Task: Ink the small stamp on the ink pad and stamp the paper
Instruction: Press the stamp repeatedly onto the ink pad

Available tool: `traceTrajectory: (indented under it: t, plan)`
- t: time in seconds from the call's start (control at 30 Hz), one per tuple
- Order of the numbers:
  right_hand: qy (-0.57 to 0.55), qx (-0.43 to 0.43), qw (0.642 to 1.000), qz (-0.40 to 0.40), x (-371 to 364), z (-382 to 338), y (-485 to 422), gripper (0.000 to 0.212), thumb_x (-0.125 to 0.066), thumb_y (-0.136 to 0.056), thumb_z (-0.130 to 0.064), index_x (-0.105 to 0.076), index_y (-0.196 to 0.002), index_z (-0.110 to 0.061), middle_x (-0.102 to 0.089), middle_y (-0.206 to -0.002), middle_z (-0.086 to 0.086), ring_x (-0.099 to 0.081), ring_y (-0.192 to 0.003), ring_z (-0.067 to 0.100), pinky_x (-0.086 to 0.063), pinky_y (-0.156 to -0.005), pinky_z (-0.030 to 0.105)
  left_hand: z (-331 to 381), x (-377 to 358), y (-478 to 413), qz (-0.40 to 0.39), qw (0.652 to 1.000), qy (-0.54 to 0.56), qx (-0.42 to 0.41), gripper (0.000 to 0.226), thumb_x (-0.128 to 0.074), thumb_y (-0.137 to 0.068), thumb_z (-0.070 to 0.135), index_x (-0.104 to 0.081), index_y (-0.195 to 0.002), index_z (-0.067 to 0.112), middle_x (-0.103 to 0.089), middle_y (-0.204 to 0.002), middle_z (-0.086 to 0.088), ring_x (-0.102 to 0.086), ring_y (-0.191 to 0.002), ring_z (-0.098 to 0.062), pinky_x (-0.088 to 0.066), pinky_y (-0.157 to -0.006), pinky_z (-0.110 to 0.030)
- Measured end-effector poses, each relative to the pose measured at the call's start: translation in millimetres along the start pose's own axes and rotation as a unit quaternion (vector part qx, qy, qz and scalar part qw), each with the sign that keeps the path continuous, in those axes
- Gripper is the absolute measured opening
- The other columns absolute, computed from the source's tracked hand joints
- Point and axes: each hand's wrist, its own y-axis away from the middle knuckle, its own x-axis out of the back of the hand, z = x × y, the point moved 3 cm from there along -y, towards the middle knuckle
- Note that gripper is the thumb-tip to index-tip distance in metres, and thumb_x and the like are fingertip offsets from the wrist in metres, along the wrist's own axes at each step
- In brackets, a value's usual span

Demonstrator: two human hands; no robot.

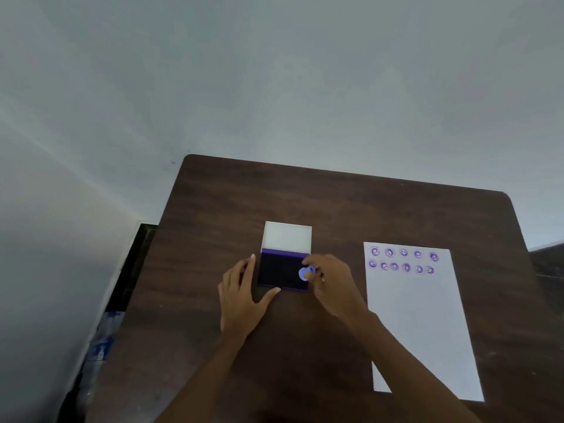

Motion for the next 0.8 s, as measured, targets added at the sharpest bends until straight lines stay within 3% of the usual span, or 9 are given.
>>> traceTrajectory:
  t: [0.07,0.17,0.27,0.57,0.8]
  plan:
    - [0.034,0.011,0.999,-0.027,-14,-10,-12,0.022,-0.065,-0.088,-0.011,-0.065,-0.109,-0.018,-0.063,-0.105,0.003,-0.056,-0.086,0.01,-0.037,-0.075,0.011,-4,-1,-2,-0.009,1.0,-0.01,-0.009,0.089,-0.054,-0.077,0.072,-0.037,-0.149,0.024,-0.047,-0.144,-0.004,-0.042,-0.128,-0.021,-0.041,-0.1,-0.043]
    - [0.092,0.011,0.992,-0.086,-28,-15,-28,0.029,-0.069,-0.085,-0.012,-0.061,-0.112,-0.017,-0.059,-0.115,0.004,-0.05,-0.089,0.01,-0.039,-0.08,0.021,-6,-3,-3,-0.01,1.0,-0.016,-0.014,0.086,-0.053,-0.078,0.072,-0.042,-0.146,0.021,-0.048,-0.144,-0.004,-0.042,-0.128,-0.021,-0.039,-0.1,-0.041]
    - [0.141,0.033,0.98,-0.14,-36,-17,-34,0.035,-0.071,-0.08,-0.009,-0.058,-0.112,-0.017,-0.056,-0.12,0.004,-0.056,-0.098,0.018,-0.045,-0.082,0.026,-8,-4,-3,-0.009,0.999,-0.033,-0.032,0.079,-0.05,-0.081,0.071,-0.049,-0.143,0.022,-0.05,-0.143,-0.004,-0.044,-0.126,-0.022,-0.044,-0.096,-0.043]
    - [0.192,0.147,0.963,-0.119,-42,-20,-29,0.033,-0.07,-0.081,-0.011,-0.058,-0.111,-0.014,-0.061,-0.12,0.006,-0.056,-0.109,0.023,-0.051,-0.089,0.035,-11,-10,-5,-0.004,0.998,-0.048,-0.038,0.075,-0.048,-0.082,0.074,-0.051,-0.139,0.025,-0.051,-0.142,-0.003,-0.047,-0.124,-0.023,-0.044,-0.094,-0.041]
    - [0.229,0.223,0.932,-0.173,-36,-20,-36,0.034,-0.07,-0.082,-0.007,-0.059,-0.114,-0.012,-0.062,-0.119,0.009,-0.056,-0.106,0.023,-0.055,-0.088,0.038,-7,-11,-4,0.006,0.997,-0.046,-0.054,0.073,-0.047,-0.086,0.069,-0.057,-0.136,0.017,-0.056,-0.141,-0.005,-0.053,-0.123,-0.023,-0.042,-0.096,-0.038]
